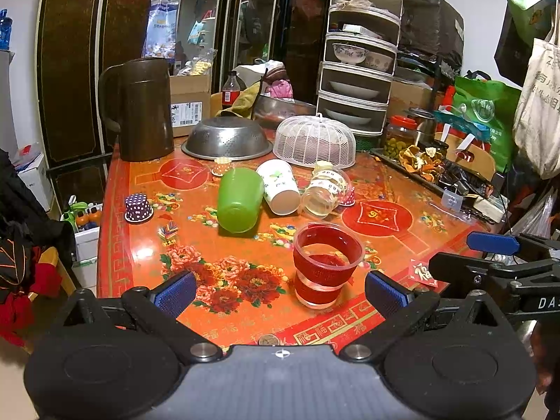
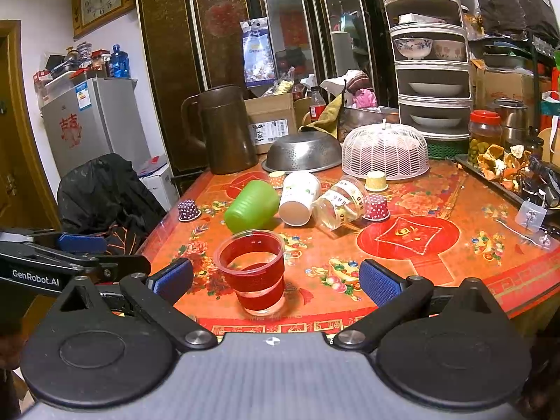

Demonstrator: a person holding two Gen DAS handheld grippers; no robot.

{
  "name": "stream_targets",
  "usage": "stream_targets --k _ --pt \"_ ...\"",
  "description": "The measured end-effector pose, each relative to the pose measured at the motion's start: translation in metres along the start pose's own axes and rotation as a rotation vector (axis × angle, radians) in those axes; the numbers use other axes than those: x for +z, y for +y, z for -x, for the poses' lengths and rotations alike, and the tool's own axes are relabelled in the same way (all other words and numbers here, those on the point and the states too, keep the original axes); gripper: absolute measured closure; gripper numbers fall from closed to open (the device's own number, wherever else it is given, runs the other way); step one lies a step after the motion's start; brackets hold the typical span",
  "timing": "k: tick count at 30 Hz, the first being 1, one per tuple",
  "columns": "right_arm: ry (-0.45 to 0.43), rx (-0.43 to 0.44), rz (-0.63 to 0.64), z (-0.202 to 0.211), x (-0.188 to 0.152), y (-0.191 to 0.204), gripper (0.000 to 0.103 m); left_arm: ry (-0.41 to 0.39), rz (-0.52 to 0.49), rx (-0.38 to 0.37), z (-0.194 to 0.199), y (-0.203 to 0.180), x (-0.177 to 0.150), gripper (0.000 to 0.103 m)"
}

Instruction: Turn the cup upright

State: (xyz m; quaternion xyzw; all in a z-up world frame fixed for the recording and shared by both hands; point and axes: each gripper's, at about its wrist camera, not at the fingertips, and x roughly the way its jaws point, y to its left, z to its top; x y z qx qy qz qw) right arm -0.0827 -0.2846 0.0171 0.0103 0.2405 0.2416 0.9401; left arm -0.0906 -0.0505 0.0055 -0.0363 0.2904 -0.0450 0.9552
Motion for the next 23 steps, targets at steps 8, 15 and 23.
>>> stream_targets --k 8,15,23 --pt "-0.001 0.001 -0.002 0.0002 -0.0005 -0.0007 0.001 0.0 0.0 0.0 -0.0001 0.0002 -0.0001 0.0" --pt "-0.001 -0.001 -0.002 0.0002 -0.0006 -0.0007 0.001 -0.006 -0.006 0.006 -0.0004 0.0009 -0.0005 0.0" --pt "0.0 0.004 -0.001 -0.0003 -0.0009 -0.0004 0.001 -0.056 -0.028 0.028 0.0048 0.0001 -0.0006 0.0"
